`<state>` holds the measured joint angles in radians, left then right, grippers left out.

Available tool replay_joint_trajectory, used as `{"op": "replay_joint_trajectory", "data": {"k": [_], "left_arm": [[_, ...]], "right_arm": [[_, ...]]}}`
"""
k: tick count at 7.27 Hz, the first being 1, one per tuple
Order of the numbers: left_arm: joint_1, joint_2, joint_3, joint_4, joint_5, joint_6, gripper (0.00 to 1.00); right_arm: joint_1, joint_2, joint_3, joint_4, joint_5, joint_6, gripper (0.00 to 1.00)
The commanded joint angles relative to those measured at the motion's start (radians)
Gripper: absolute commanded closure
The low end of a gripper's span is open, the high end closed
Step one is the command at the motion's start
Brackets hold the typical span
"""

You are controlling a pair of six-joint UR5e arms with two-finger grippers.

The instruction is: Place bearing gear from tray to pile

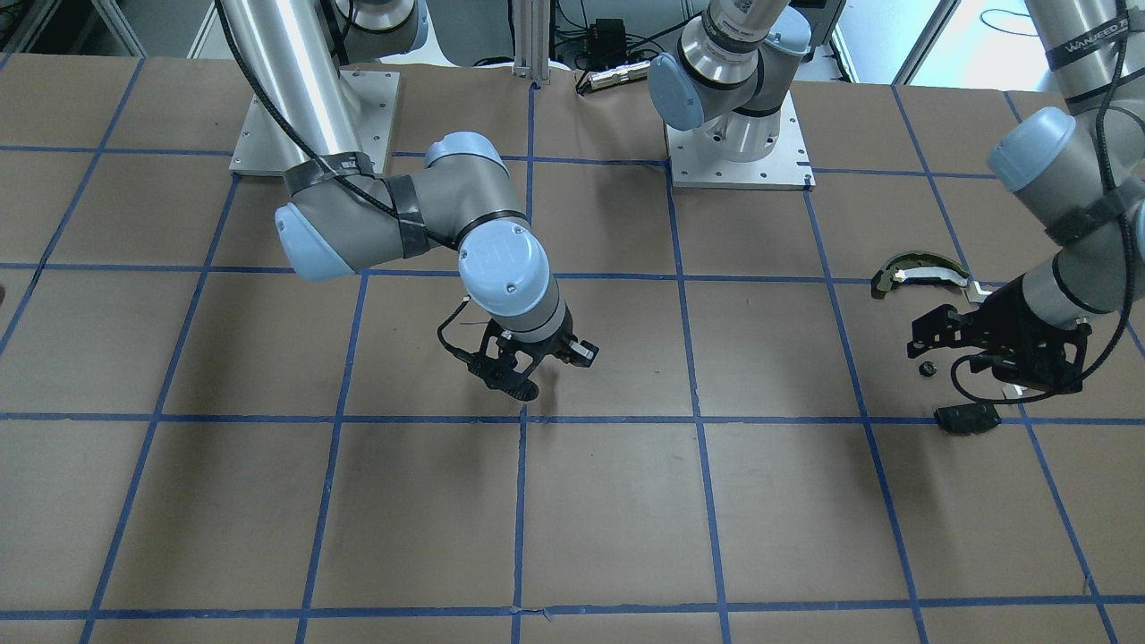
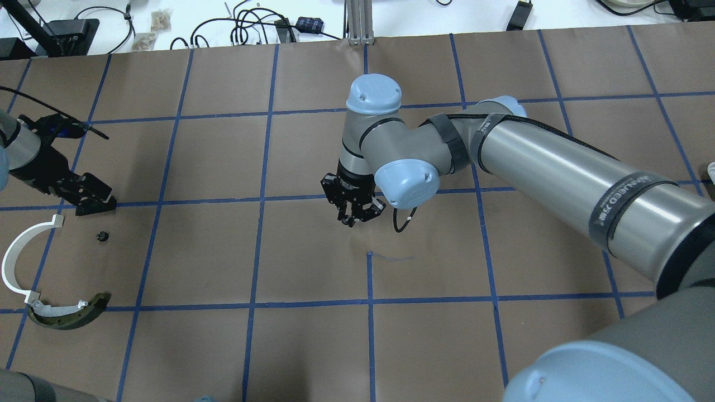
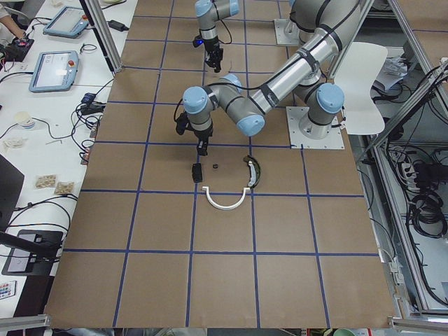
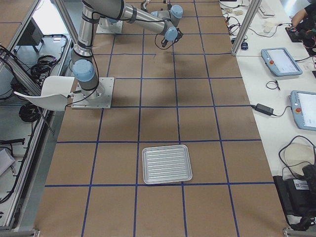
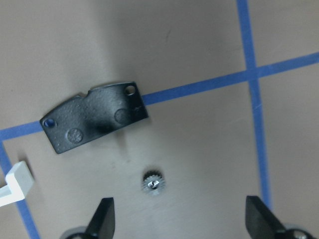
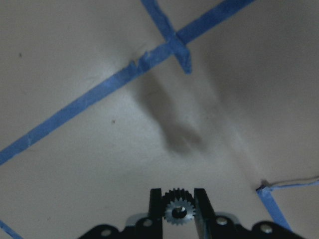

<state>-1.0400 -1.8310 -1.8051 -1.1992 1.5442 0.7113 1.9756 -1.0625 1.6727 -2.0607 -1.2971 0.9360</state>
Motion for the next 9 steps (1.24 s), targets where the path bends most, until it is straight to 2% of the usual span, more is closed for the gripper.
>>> {"op": "replay_joint_trajectory", "data": {"k": [1,2,3,4,5,6,7,8,9], "left_arm": [[-0.168,0.035,0.018,-0.034,-0.007,-0.238,0.05],[-0.199,0.038,0.003,-0.034,-0.025,-0.265,0.05],[-0.228,0.044,0.001,-0.034,-0.027,-0.351,0.05],[-0.298,0.050,0.003,-0.033,-0.024,-0.447,0.05],[-0.410,0.038,0.001,-0.025,-0.016,-0.605,0.05],[-0.531,0.027,0.003,-0.007,-0.013,-0.801,0.05],[-0.652,0.003,0.000,0.033,-0.013,-0.919,0.06],[-0.729,-0.042,0.000,0.125,-0.018,-1.010,0.06],[-0.773,-0.101,-0.003,0.189,-0.018,-1.095,0.07]], "right_arm": [[0.026,0.009,-0.001,-0.022,-0.025,-0.003,0.18],[0.005,0.000,-0.013,-0.025,-0.063,-0.017,0.00],[-0.062,-0.060,-0.022,-0.006,-0.073,-0.104,0.00],[-0.199,-0.147,-0.027,0.090,-0.097,-0.249,0.00],[-0.342,-0.237,-0.027,0.211,-0.134,-0.486,0.00],[-0.453,-0.316,-0.031,0.259,-0.250,-0.695,0.00],[-0.519,-0.388,-0.031,0.384,-0.261,-0.792,0.00],[-0.546,-0.455,-0.034,0.477,-0.269,-0.802,0.00],[-0.541,-0.514,-0.037,0.490,-0.263,-0.807,0.00]]}}
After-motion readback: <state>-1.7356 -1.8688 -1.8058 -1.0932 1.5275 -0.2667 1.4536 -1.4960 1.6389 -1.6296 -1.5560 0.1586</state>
